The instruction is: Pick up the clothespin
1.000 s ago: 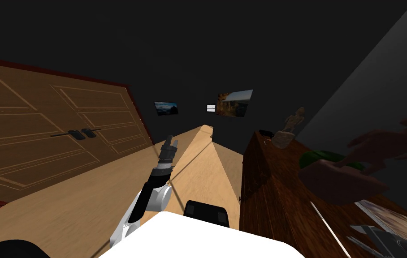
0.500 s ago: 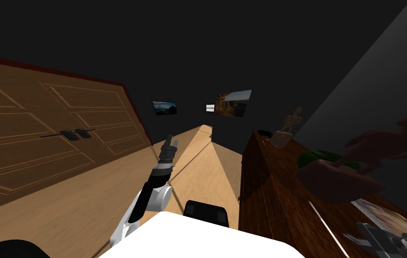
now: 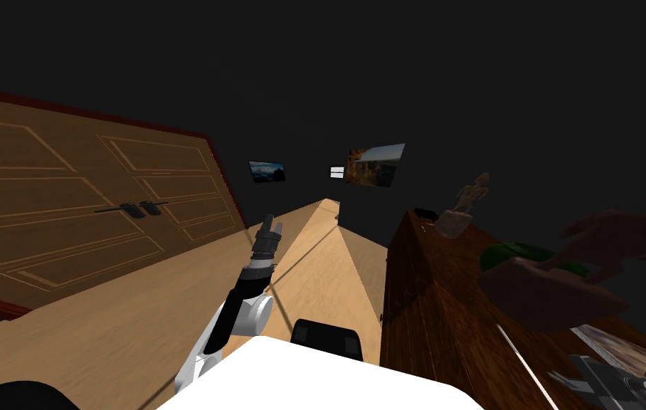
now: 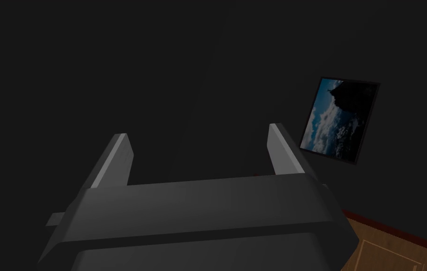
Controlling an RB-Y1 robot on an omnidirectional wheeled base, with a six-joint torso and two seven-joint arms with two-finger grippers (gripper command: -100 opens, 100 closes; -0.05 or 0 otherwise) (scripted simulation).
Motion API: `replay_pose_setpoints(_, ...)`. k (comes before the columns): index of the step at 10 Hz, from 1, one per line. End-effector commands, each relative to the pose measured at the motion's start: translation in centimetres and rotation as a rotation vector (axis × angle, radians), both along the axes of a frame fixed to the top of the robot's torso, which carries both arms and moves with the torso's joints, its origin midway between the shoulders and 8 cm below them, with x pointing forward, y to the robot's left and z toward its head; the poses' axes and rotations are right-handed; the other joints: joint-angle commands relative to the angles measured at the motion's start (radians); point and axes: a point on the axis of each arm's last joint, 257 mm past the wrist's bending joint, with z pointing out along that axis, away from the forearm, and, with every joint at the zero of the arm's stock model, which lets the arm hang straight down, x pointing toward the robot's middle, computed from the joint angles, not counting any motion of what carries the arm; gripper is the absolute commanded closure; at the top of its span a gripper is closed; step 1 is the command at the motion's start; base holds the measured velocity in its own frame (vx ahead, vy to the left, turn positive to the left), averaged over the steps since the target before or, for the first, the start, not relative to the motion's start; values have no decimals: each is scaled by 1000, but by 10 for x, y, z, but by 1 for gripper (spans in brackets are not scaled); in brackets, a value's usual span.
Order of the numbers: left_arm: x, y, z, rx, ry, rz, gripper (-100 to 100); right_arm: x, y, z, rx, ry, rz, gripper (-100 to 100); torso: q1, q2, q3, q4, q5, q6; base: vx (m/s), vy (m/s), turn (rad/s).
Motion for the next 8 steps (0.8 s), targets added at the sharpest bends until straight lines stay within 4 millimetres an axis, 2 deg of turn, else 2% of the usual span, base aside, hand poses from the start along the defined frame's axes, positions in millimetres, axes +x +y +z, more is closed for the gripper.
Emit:
replay_pose_setpoints(1, 0, 0, 0, 0, 0, 0, 0, -4, -8, 1, -4, 5, -13, 100, 0, 0, 0, 0, 0, 0, -97, 24, 91)
replay_pose_setpoints(2, 0, 0, 0, 0, 0, 0, 0, -1, -9, 2, 6, 3, -11, 100, 0, 1, 1, 0, 1, 1, -82, 17, 104)
replay_pose_setpoints(3, 0, 0, 0, 0, 0, 0, 0, -8, -19, 3, -6, 8, -39, 100, 0, 1, 1, 1, 2, -1, -58, 15, 93)
replay_pose_setpoints(4, 0, 0, 0, 0, 0, 0, 0, -4, -18, 3, 6, 5, -34, 100, 0, 0, 0, 1, 2, 1, -72, 17, 133)
replay_pose_setpoints(5, 0, 0, 0, 0, 0, 0, 0, -12, -27, 5, -6, 10, -61, 100, 1, 0, 1, 1, 2, -1, -57, 18, 90)
replay_pose_setpoints(6, 0, 0, 0, 0, 0, 0, 0, -6, -24, 5, 9, 5, -47, 100, 1, 0, 0, 1, 2, 1, -70, 38, 117)
replay_pose_setpoints(7, 0, 0, 0, 0, 0, 0, 0, -14, -33, 7, -3, 10, -77, 100, 2, 0, 1, 1, 2, 0, -52, 28, 86)
replay_pose_setpoints(8, 0, 0, 0, 0, 0, 0, 0, -9, -31, 8, 10, 4, -67, 100, 2, 0, 0, 1, 3, 2, -65, 24, 141)
